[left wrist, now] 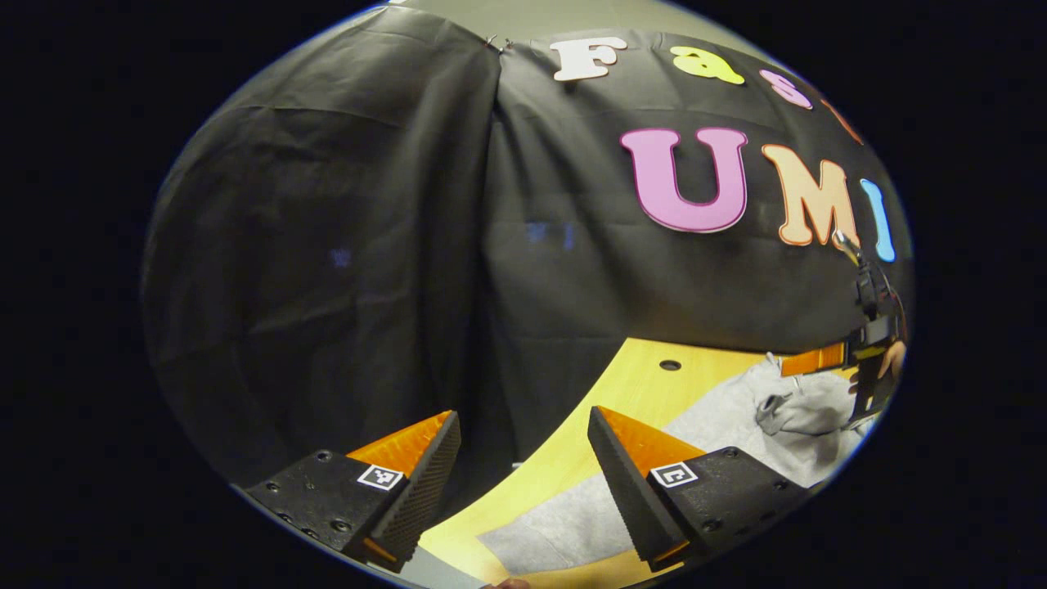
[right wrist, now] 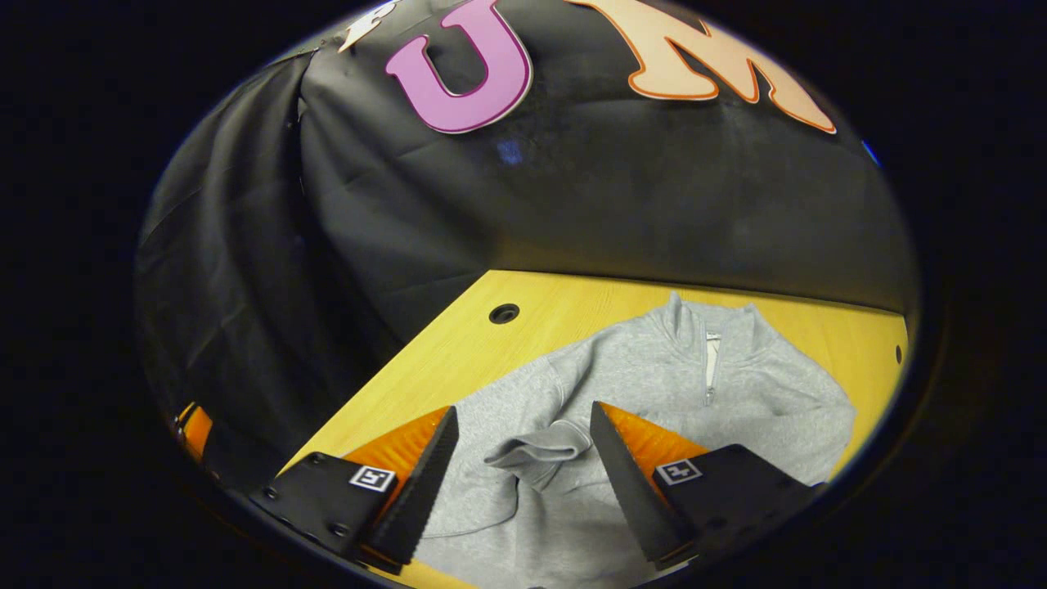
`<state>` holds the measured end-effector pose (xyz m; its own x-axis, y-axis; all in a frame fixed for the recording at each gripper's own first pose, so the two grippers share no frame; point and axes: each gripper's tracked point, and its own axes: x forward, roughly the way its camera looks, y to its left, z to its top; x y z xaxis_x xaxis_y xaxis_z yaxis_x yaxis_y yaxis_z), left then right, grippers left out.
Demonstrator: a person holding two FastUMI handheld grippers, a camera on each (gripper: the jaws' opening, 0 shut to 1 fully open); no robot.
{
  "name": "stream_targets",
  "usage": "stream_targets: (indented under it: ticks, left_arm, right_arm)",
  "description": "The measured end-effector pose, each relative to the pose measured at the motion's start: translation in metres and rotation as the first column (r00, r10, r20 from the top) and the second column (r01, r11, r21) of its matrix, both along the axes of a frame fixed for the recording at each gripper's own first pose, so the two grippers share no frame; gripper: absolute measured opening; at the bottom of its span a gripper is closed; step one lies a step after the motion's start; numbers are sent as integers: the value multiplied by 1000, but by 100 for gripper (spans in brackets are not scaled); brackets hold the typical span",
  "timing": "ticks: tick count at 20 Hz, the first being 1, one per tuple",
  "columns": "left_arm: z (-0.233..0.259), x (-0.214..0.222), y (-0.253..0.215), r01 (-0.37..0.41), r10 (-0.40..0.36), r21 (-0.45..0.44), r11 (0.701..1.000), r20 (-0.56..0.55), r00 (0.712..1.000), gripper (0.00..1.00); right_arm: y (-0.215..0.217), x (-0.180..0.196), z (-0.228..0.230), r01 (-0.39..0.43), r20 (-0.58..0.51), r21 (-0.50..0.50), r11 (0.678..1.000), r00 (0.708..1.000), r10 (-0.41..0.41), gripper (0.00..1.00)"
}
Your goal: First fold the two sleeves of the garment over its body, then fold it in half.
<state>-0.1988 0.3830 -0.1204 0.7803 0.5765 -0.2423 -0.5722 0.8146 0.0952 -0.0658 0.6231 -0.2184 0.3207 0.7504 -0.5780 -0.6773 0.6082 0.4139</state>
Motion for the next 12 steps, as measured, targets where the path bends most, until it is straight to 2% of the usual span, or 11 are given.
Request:
stream_targets:
  ticks: [1,4,8,12]
  left_arm:
    - [-12,-1,1,0,0,-19,1000,-17,1000,96]
    - [-44,-5,1,8,-11,-43,999,-85,996,94]
    - [-104,-20,-1,21,-48,-121,992,-223,974,94]
    - [-165,-38,-13,-41,-56,-289,956,-319,946,94]
  right_arm:
    - [-3,2,5,1,25,1,1000,1000,-1,98]
    - [-17,-4,15,-1,71,2,1000,997,1,98]
    - [-38,-11,20,-10,106,-13,1000,994,11,99]
    - [-60,-10,33,49,64,22,999,997,-51,99]
